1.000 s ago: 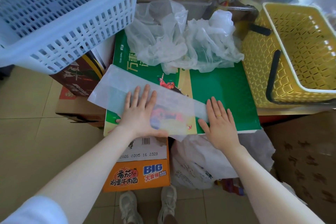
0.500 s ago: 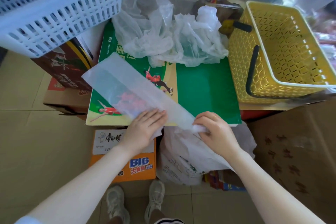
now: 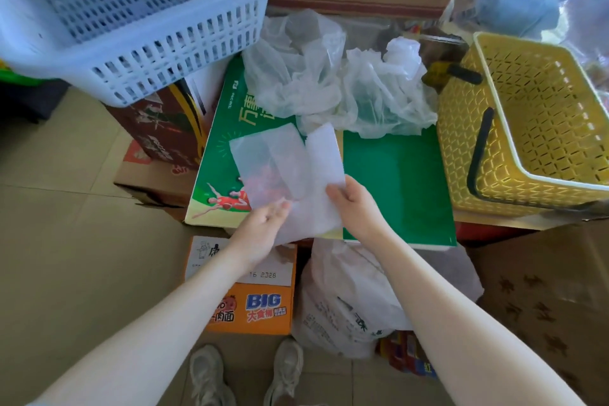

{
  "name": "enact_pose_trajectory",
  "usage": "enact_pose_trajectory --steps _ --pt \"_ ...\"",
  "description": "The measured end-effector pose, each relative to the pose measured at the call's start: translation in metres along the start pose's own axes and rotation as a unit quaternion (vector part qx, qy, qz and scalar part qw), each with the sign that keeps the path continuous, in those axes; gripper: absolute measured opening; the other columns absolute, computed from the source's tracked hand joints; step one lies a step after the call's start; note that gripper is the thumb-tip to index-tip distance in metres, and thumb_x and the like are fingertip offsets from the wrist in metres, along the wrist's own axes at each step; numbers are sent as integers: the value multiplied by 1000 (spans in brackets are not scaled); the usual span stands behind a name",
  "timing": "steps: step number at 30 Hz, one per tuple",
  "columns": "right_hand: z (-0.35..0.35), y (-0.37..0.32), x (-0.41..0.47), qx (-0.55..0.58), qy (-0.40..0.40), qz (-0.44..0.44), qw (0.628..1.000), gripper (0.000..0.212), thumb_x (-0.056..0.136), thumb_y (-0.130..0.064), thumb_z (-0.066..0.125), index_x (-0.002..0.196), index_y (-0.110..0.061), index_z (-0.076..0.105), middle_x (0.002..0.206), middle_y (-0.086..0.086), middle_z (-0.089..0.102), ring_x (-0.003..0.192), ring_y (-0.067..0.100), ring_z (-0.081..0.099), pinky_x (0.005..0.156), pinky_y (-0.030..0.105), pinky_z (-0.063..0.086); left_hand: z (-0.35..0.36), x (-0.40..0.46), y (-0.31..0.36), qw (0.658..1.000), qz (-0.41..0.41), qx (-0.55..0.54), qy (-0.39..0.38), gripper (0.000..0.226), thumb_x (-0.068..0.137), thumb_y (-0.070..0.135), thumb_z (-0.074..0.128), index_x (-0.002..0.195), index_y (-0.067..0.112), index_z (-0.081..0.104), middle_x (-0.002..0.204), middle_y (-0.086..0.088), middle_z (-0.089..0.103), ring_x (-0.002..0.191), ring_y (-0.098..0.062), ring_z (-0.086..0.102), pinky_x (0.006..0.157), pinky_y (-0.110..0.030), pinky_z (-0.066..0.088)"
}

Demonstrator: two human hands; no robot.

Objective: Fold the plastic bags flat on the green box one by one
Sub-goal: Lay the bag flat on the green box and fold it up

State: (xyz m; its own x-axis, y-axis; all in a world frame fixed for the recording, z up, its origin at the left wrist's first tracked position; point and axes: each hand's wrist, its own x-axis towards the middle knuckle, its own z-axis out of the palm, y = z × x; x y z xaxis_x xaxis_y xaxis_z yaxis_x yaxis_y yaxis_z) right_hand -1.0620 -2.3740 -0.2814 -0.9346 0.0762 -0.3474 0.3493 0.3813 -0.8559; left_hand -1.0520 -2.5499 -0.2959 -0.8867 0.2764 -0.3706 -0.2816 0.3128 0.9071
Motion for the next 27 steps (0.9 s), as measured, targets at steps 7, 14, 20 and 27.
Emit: enact_pose_trajectory --steps 7,14,20,27 --pt "26 -15 43 -239 -17 -11 971 23 101 -28 26 97 -12 41 81 15 52 70 30 50 56 37 40 -22 5 -18 934 121 302 146 29 95 19 47 107 -2 64 112 -7 58 102 -25 53 84 -28 38" --pt "35 -33 75 -380 7 70 922 40 101 -34 24 122 -10 48 113 15 59 89 28 52 70 31 36 -30 24 -11 899 105 388 174 17 90 14 54 90 -2 60 109 -13 55 81 -28 57 65 -32 40" --pt "45 -29 78 -398 87 89 909 34 100 -25 29 108 -7 57 109 14 63 96 30 59 69 29 36 -19 45 -8 842 187 482 157 38 85 11 38 117 -3 54 124 -22 54 113 -38 53 101 -51 35" --pt "40 -30 70 -282 109 105 947 43 98 -44 30 99 -8 53 101 15 63 78 30 51 64 31 36 -21 53 -29 812 144 562 67 81 84 59 14 143 5 26 151 -16 23 140 -30 19 111 -39 1"
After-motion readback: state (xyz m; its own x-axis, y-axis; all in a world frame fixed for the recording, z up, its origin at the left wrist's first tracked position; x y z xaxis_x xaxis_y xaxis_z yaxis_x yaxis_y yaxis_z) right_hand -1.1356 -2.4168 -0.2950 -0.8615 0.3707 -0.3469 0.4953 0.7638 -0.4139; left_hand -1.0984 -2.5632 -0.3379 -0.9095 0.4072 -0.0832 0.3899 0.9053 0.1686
